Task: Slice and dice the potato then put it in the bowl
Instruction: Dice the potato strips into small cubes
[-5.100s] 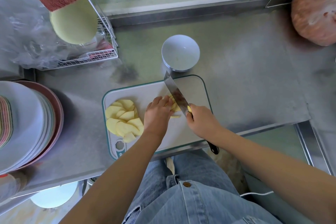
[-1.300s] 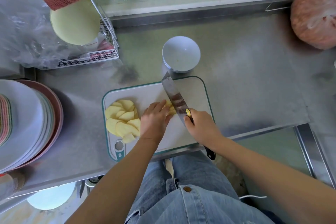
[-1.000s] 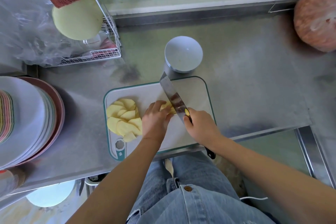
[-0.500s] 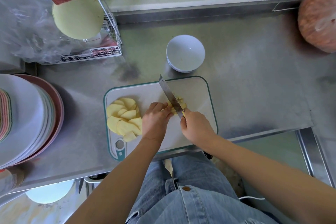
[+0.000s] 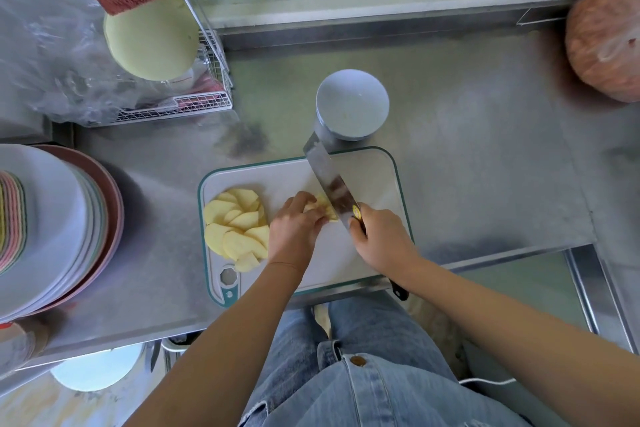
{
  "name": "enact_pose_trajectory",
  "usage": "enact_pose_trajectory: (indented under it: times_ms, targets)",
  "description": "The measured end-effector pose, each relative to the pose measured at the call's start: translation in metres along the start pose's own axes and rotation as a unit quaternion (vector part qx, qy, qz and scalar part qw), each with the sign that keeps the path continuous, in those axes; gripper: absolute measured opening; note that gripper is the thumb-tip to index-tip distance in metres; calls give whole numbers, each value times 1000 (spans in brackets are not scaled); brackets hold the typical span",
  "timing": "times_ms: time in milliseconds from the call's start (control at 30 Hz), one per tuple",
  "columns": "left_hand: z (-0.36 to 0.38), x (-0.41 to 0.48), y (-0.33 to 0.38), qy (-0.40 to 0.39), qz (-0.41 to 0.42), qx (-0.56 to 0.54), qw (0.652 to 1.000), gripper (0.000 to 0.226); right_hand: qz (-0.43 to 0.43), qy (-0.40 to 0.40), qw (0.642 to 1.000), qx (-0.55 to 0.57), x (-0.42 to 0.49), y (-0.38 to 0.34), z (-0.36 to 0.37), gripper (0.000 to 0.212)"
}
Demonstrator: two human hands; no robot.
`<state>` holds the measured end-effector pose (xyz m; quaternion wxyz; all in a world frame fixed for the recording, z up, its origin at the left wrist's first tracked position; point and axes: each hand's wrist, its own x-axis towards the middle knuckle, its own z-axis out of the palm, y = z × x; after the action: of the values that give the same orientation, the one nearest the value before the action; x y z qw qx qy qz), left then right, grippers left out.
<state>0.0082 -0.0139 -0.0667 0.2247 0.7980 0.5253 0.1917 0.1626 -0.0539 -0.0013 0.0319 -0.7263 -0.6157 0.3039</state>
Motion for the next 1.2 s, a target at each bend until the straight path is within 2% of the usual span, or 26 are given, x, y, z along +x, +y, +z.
enact_pose_trajectory:
  times_ms: [167, 433, 767, 967, 1200]
  targets:
    - [-1, 0, 1, 5, -1, 1, 1000, 18, -7, -23, 999, -27, -3, -3, -5, 15]
    - [-1, 1, 2, 17, 8, 16, 1000, 18, 27, -47, 998, -40, -3, -11, 4, 16]
    - [1, 2, 1, 0, 3, 38, 999, 20, 24, -31, 998, -39, 2, -13, 24, 22]
    - [2, -1, 2, -5, -28, 32, 999, 24, 17, -19, 1000, -8, 2, -6, 14, 19]
    - [1, 0, 3, -10, -46, 34, 998, 21, -4, -21, 999, -30, -7, -10, -1, 18]
